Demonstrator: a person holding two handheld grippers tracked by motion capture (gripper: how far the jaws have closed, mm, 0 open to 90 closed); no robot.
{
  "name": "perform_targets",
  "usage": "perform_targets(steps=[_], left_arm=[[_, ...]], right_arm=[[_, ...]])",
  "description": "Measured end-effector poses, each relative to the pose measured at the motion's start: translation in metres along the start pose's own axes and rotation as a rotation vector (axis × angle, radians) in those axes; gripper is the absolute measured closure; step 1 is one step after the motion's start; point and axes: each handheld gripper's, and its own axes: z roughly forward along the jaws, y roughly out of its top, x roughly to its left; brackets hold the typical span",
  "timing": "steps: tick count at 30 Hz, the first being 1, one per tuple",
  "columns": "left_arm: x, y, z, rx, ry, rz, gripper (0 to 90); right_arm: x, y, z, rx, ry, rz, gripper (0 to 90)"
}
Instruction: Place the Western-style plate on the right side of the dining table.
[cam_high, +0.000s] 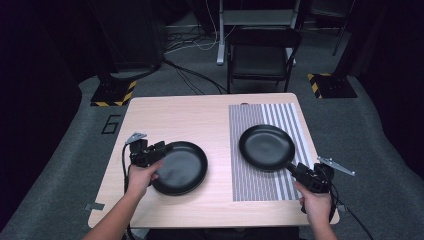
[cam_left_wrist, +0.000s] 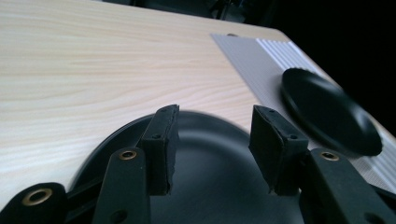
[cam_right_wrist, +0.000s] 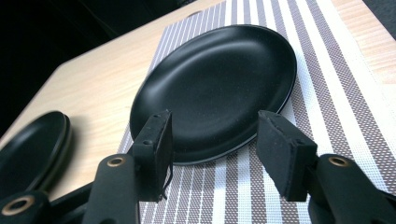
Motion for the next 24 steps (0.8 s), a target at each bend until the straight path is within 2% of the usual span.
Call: perform_targets(steps=[1,2,7,12,15,16,18,21,22,24], left_arm=[[0.0,0.0,0.0,0.0,0.0,0.0,51.7],[0.008,-0.005,-0.007,0.004,0.012,0.004,51.7],[0.023,-0.016,-0.023,0.006,0.046,0.002,51.5],[0.039,-0.032,-0.04,0.009,0.083,-0.002,51.3],[0.044,-0.038,-0.044,0.012,0.096,-0.015,51.0],[0.05,-0.044,-0.046,0.016,0.1,-0.03,50.9],[0.053,-0.047,-0.047,0.019,0.104,-0.042,50.8],[0.063,-0.053,-0.048,0.032,0.111,-0.067,50.8],[0.063,-0.053,-0.048,0.032,0.111,-0.067,50.8],[0.069,-0.056,-0.048,0.039,0.129,-0.075,50.8]], right_arm=[[0.0,0.0,0.0,0.0,0.0,0.0,45.4],[0.003,-0.001,0.0,0.006,-0.007,-0.026,45.5],[0.009,-0.005,0.003,0.038,0.002,-0.06,45.4],[0.015,-0.011,0.004,0.057,0.03,-0.065,45.3],[0.016,-0.014,0.005,0.069,0.042,-0.078,45.4],[0.017,-0.017,0.007,0.07,0.051,-0.106,45.4],[0.018,-0.018,0.008,0.071,0.056,-0.114,45.4],[0.02,-0.028,0.017,0.089,0.062,-0.176,45.4],[0.02,-0.028,0.017,0.089,0.062,-0.176,45.4],[0.022,-0.035,0.024,0.123,0.048,-0.234,45.4]])
